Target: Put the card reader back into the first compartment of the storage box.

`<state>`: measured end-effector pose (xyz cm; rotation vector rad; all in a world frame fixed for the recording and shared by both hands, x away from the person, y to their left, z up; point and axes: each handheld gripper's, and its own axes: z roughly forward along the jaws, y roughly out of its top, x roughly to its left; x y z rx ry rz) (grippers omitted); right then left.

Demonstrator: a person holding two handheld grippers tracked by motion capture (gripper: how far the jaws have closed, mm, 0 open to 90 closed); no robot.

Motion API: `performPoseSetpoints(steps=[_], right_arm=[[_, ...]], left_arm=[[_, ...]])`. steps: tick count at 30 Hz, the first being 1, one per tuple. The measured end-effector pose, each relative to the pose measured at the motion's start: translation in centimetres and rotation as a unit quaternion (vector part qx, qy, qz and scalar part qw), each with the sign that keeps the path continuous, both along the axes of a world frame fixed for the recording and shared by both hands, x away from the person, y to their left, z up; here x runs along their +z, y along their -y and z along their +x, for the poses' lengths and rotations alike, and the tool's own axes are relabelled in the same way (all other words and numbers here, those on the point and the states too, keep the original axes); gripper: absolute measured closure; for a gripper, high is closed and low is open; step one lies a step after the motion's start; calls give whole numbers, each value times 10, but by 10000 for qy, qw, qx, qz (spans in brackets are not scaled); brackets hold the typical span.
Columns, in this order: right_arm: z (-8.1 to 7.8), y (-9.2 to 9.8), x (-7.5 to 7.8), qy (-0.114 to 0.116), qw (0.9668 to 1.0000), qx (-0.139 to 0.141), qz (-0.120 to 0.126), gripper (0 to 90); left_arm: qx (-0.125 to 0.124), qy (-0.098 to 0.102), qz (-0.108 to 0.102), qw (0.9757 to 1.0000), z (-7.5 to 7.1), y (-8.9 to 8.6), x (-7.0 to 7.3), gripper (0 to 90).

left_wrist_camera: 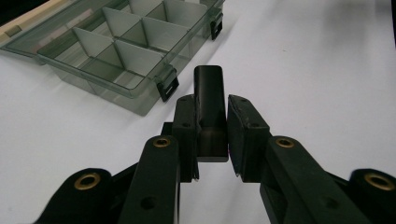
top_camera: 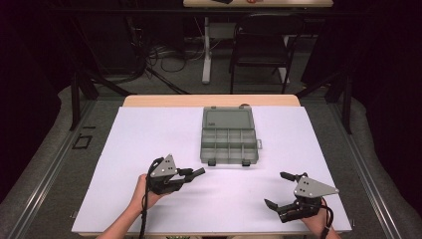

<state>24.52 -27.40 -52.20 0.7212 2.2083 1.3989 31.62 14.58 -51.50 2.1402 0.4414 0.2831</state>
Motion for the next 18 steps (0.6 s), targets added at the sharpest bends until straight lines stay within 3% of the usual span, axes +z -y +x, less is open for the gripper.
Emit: performPoseSetpoints(steps=[18], right_arm=[[-1,1,1,5,10000,-8,-3,11]], left_arm=[[110,79,17,9999,7,0,10,743]])
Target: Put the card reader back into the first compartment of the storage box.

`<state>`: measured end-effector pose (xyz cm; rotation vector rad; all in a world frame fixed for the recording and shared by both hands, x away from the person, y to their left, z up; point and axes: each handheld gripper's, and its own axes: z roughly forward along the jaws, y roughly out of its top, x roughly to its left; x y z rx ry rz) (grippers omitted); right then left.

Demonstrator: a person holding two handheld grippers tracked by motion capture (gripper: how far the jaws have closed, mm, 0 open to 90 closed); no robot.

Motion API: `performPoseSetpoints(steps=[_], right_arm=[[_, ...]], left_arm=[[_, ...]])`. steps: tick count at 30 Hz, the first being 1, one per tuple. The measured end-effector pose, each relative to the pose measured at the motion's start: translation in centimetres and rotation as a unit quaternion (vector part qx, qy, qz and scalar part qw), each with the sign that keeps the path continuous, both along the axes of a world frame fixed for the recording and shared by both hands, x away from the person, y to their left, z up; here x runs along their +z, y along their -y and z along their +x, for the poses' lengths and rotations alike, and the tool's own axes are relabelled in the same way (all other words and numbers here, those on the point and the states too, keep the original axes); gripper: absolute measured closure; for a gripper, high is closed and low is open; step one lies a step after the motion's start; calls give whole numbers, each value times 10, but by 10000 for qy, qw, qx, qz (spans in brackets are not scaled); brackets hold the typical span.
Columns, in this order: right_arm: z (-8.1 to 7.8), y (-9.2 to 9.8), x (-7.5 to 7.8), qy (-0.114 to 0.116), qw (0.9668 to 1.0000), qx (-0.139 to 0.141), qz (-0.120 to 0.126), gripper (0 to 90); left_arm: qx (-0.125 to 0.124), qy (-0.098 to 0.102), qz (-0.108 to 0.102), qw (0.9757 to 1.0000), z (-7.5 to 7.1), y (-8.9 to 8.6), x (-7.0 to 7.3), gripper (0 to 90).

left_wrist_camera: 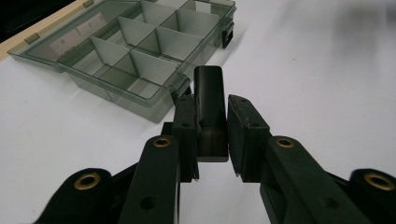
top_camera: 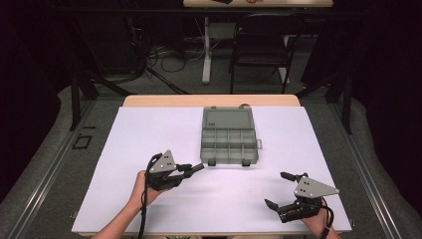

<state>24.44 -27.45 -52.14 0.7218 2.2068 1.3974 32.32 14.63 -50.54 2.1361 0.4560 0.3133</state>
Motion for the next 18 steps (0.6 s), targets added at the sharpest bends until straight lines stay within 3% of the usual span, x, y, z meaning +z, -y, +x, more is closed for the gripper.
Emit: performPoseSetpoints(steps=[18], right_arm=[[1,0,-1,-2,10000,-1,10,11]], left_arm=[[46,79,-75,9999,14,6,8,743]])
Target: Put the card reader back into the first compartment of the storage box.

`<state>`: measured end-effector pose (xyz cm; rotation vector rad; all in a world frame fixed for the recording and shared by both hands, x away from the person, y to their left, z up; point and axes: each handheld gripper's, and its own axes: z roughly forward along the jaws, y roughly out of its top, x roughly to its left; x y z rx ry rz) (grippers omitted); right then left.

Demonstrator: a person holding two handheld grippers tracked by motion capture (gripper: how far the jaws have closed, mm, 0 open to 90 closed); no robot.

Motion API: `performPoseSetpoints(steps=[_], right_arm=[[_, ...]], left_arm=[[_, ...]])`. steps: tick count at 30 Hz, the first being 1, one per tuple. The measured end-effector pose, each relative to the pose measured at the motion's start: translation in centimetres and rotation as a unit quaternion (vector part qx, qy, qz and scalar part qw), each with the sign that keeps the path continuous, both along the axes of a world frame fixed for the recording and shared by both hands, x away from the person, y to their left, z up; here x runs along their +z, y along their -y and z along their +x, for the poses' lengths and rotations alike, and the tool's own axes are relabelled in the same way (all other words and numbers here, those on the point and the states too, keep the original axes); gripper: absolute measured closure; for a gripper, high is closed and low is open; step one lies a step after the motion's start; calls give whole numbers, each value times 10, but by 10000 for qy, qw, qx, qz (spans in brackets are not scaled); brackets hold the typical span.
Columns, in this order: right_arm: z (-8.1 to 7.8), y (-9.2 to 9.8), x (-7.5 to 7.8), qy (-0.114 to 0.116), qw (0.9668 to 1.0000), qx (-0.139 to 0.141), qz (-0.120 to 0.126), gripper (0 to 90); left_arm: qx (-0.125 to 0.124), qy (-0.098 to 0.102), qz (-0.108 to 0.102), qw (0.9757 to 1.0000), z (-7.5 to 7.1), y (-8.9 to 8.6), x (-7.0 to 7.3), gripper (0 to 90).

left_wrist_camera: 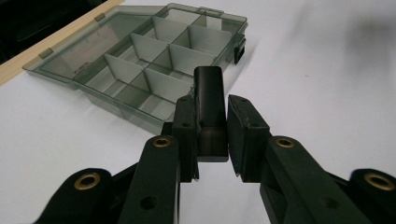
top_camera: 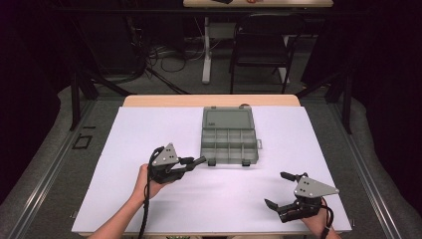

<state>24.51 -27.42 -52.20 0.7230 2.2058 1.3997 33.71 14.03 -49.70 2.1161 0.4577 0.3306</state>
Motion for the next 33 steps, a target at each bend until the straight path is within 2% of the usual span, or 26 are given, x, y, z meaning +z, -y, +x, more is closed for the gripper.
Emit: performPoseSetpoints(steps=[33], right_arm=[[0,1,0,-1,10000,-4,-7,11]], left_arm=[[123,137,-155,9997,23,14,8,743]])
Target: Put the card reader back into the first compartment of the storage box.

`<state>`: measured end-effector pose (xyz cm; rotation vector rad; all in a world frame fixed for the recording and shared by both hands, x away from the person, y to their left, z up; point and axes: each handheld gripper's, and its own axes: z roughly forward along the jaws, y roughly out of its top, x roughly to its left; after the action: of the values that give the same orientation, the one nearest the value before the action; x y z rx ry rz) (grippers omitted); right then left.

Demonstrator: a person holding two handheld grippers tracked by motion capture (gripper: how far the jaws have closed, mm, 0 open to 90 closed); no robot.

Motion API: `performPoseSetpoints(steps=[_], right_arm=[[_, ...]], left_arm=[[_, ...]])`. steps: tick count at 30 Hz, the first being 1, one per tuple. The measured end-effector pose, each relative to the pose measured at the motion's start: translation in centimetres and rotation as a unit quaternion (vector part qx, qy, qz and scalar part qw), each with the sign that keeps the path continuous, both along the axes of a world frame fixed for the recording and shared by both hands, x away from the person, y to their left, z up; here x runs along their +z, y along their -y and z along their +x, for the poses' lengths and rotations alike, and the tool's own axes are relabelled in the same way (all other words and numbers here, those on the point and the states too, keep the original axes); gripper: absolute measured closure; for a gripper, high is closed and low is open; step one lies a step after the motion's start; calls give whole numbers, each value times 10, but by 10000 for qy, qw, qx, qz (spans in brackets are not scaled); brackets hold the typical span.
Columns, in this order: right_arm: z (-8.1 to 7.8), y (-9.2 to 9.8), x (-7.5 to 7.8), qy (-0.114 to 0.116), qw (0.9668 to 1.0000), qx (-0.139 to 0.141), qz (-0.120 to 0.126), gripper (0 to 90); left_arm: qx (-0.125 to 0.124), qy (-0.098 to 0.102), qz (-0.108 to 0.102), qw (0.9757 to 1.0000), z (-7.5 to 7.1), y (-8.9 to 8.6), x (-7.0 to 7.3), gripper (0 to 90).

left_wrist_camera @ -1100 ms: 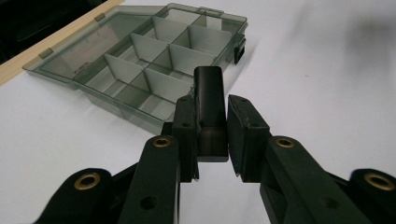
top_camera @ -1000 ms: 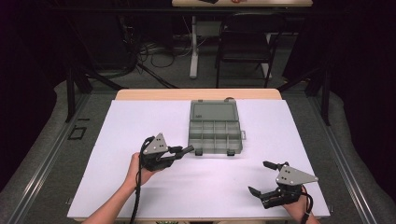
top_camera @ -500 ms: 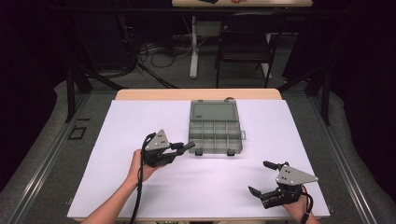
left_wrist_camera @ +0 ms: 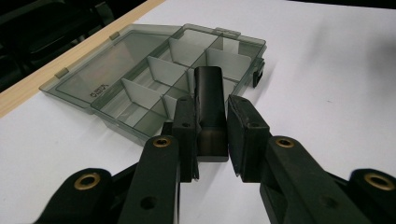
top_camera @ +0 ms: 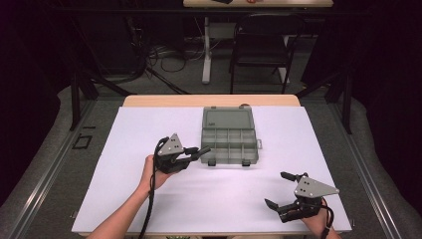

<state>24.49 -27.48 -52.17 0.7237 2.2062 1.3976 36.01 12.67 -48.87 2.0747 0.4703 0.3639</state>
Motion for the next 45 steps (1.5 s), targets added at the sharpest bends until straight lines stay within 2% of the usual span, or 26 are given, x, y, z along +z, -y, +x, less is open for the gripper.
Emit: performPoseSetpoints(steps=[13,30,35,45], right_arm=[[0,0,0,-3,10000,-8,-1,12],[1,0,-1,-24,10000,-9,-4,13],[0,0,0,-15,10000,-21,7,13],[1,-1,-1,-36,10000,-26,-3,14]], left_arm=[[61,54,-68,9999,9,5,4,743],[144,32,-109,9998,22,11,5,743],[182,50,-83,9998,26,13,7,743],[333,62,-162,9993,35,17,10,743]])
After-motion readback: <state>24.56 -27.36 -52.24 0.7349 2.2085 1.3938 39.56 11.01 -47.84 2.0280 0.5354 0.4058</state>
